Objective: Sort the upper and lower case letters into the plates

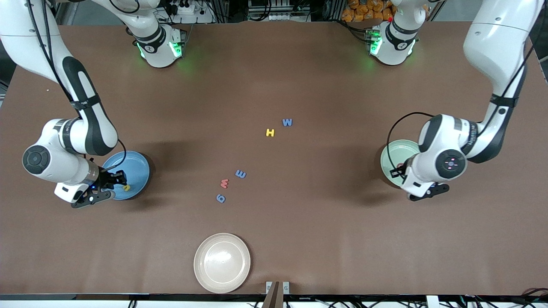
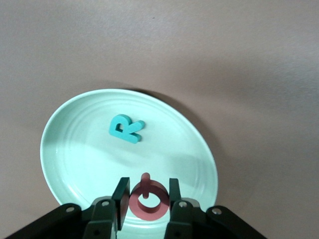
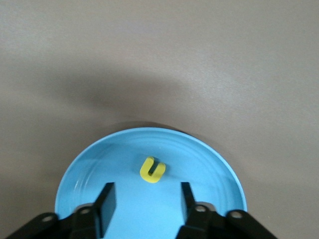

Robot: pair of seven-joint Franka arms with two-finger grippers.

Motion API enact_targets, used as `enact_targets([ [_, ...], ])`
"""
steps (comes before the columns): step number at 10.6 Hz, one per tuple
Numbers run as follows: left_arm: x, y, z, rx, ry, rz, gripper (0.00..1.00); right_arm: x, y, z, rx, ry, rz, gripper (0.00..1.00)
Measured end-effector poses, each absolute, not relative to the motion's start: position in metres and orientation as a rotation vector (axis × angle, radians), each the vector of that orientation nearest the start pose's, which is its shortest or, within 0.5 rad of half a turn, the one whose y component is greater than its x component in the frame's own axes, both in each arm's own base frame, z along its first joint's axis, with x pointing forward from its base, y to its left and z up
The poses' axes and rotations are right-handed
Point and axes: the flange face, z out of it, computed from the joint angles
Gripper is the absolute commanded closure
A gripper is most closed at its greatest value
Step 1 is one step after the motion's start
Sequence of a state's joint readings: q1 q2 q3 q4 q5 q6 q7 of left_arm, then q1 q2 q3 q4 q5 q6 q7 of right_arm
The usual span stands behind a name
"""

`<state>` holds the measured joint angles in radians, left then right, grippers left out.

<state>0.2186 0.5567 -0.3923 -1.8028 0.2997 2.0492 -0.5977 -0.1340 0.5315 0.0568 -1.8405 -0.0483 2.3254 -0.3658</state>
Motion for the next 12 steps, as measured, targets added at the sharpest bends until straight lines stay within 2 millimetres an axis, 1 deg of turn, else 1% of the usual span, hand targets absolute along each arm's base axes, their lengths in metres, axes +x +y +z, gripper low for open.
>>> enact_targets([
  [1, 0.615, -0.078, 0.233, -2.966, -0.401, 0.345, 0.0, 0.64, -0.046, 0.236, -3.092, -0.511, 0.066, 0.0],
  [2, 0.612, -0.082, 0.231, -2.968, -0.389, 0.353, 0.0, 0.643, -0.036, 0.239, -3.087, -0.541, 0.053, 0.0],
  [3, 0.611, -0.087, 0.231, -2.972, -0.376, 0.355, 0.0, 0.648, -0.021, 0.244, -3.083, -0.578, 0.034, 0.0],
  [4, 0.609, -0.097, 0.233, -2.981, -0.354, 0.354, 0.0, 0.652, -0.001, 0.25, -3.076, -0.624, 0.012, 0.0],
  [5, 0.606, -0.116, 0.238, -2.996, -0.337, 0.347, 0.0, 0.657, 0.021, 0.256, -3.068, -0.673, -0.01, 0.0],
  [6, 0.601, -0.144, 0.247, -3.007, -0.369, 0.332, 0.0, 0.659, 0.043, 0.261, -3.059, -0.715, -0.027, 0.0],
  [7, 0.592, -0.181, 0.256, -3.012, -0.446, 0.319, 0.0, 0.66, 0.063, 0.265, -3.05, -0.755, -0.042, 0.0],
  [8, 0.58, -0.221, 0.266, -3.009, -0.536, 0.307, 0.0, 0.66, 0.084, 0.266, -3.043, -0.778, -0.05, 0.0],
  [9, 0.565, -0.256, 0.272, -2.999, -0.602, 0.301, 0.0, 0.658, 0.106, 0.264, -3.044, -0.762, -0.047, 0.0],
  [11, 0.535, -0.315, 0.272, -2.968, -0.742, 0.279, 0.0, 0.65, 0.15, 0.257, -3.067, -0.638, -0.032, 0.0],
  [12, 0.519, -0.345, 0.268, -2.952, -0.854, 0.264, 0.0, 0.645, 0.17, 0.251, -3.086, -0.532, -0.019, 0.0],
])
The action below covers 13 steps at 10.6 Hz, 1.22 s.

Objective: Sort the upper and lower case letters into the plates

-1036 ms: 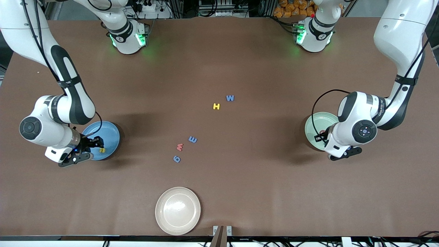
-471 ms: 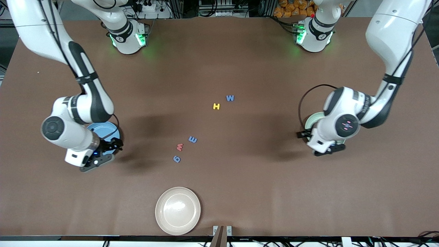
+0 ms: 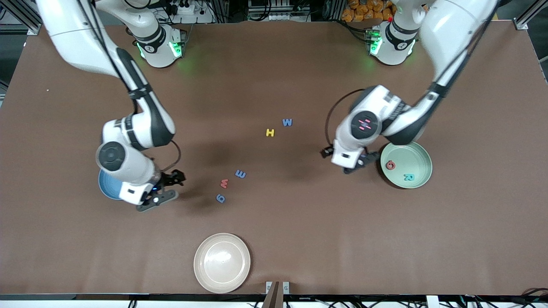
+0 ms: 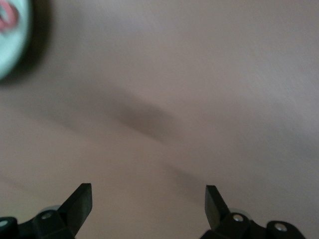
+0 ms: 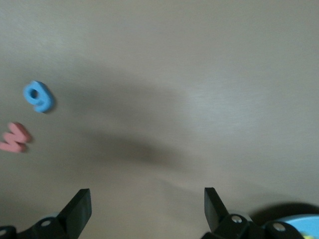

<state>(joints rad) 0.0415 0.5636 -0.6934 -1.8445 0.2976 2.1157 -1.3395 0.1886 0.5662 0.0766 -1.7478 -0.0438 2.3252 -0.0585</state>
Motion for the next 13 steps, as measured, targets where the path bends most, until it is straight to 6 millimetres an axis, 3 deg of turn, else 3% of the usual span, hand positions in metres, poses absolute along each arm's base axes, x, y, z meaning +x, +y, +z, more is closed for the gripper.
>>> enact_targets([
  [2, 0.478, -0.408, 0.248, -2.882, -1.147, 0.269, 0.0, 0.633, 0.207, 0.238, -3.121, -0.268, 0.012, 0.0],
  [4, 0.449, -0.445, 0.235, -2.768, -1.405, 0.289, 0.0, 0.62, 0.247, 0.227, -3.135, -0.01, 0.027, 0.0],
  [6, 0.435, -0.459, 0.229, -2.645, -1.604, 0.296, 0.0, 0.611, 0.288, 0.217, -3.131, 0.197, 0.028, 0.0],
  [7, 0.427, -0.467, 0.227, -2.59, -1.688, 0.297, 0.0, 0.611, 0.298, 0.214, -3.125, 0.262, 0.025, 0.0],
  [9, 0.407, -0.483, 0.223, -2.479, -1.87, 0.286, 0.0, 0.617, 0.303, 0.206, -3.112, 0.359, 0.021, 0.0],
  [11, 0.38, -0.493, 0.208, -2.432, -1.966, 0.167, 0.0, 0.626, 0.305, 0.196, -3.103, 0.404, 0.017, 0.0],
  [13, 0.362, -0.49, 0.187, -2.401, -2.019, 0.038, 0.0, 0.628, 0.307, 0.187, -3.104, 0.407, 0.024, 0.0],
])
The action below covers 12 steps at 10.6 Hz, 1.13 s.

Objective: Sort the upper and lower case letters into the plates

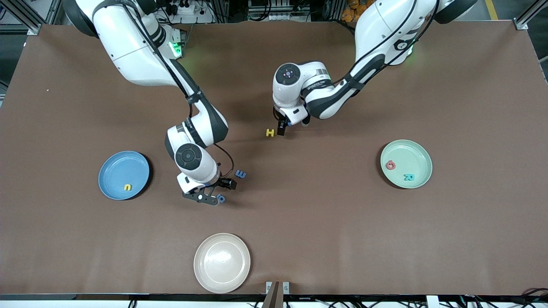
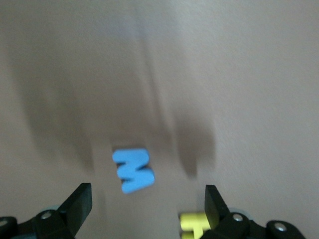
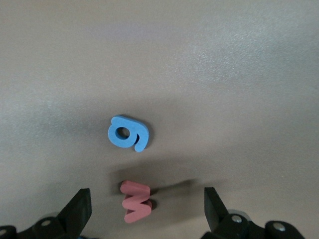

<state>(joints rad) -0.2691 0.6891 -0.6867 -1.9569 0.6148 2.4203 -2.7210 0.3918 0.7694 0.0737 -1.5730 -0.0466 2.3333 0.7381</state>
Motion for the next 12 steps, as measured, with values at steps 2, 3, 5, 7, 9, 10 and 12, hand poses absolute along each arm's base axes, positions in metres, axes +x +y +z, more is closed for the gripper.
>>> enact_targets([
  [2, 0.362, -0.484, 0.18, -2.4, -2.013, 0.022, 0.0, 0.625, 0.312, 0.181, -3.109, 0.394, 0.034, 0.0],
  [3, 0.365, -0.482, 0.179, -2.394, -2.019, 0.022, 0.0, 0.624, 0.315, 0.18, -3.11, 0.388, 0.035, 0.0],
  [5, 0.365, -0.482, 0.179, -2.391, -2.024, 0.024, 0.07, 0.624, 0.314, 0.179, -3.112, 0.39, 0.038, 0.99],
  [7, 0.362, -0.484, 0.176, -2.396, -2.022, 0.036, 0.07, 0.624, 0.314, 0.178, -3.113, 0.389, 0.041, 1.0],
  [9, 0.361, -0.484, 0.173, -2.398, -2.02, 0.046, 0.21, 0.624, 0.314, 0.178, -3.115, 0.386, 0.043, 1.0],
  [10, 0.36, -0.484, 0.172, -2.405, -2.013, 0.042, 0.3, 0.624, 0.314, 0.178, -3.115, 0.384, 0.042, 1.0],
  [12, 0.359, -0.484, 0.169, -2.413, -2.001, 0.037, 0.65, 0.625, 0.315, 0.18, -3.114, 0.369, 0.038, 1.0],
])
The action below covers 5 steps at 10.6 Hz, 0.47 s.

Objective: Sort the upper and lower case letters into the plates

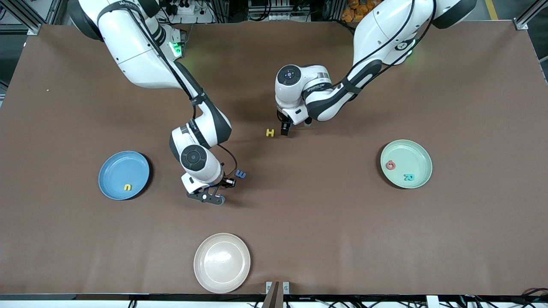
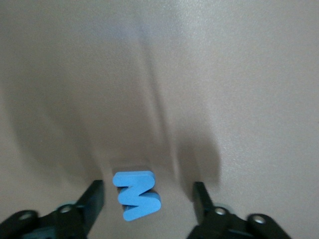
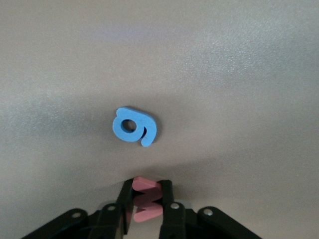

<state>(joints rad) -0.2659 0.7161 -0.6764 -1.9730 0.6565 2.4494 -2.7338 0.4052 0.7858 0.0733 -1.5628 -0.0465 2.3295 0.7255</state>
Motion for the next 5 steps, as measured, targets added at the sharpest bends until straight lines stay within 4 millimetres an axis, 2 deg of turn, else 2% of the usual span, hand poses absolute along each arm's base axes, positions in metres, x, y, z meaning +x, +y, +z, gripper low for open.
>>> enact_targets([
  [1, 0.36, -0.484, 0.171, -2.422, -2.002, 0.032, 0.92, 0.625, 0.315, 0.18, -3.118, 0.337, 0.038, 1.0],
  [2, 0.361, -0.484, 0.171, -2.423, -2.003, 0.032, 1.0, 0.626, 0.313, 0.18, -3.124, 0.285, 0.037, 1.0],
  [3, 0.364, -0.485, 0.173, -2.434, -2.002, 0.028, 1.0, 0.63, 0.304, 0.181, -3.136, 0.236, 0.043, 1.0],
  [5, 0.371, -0.482, 0.175, -2.512, -1.919, 0.01, 1.0, 0.644, 0.272, 0.191, -3.158, 0.146, 0.081, 1.0],
])
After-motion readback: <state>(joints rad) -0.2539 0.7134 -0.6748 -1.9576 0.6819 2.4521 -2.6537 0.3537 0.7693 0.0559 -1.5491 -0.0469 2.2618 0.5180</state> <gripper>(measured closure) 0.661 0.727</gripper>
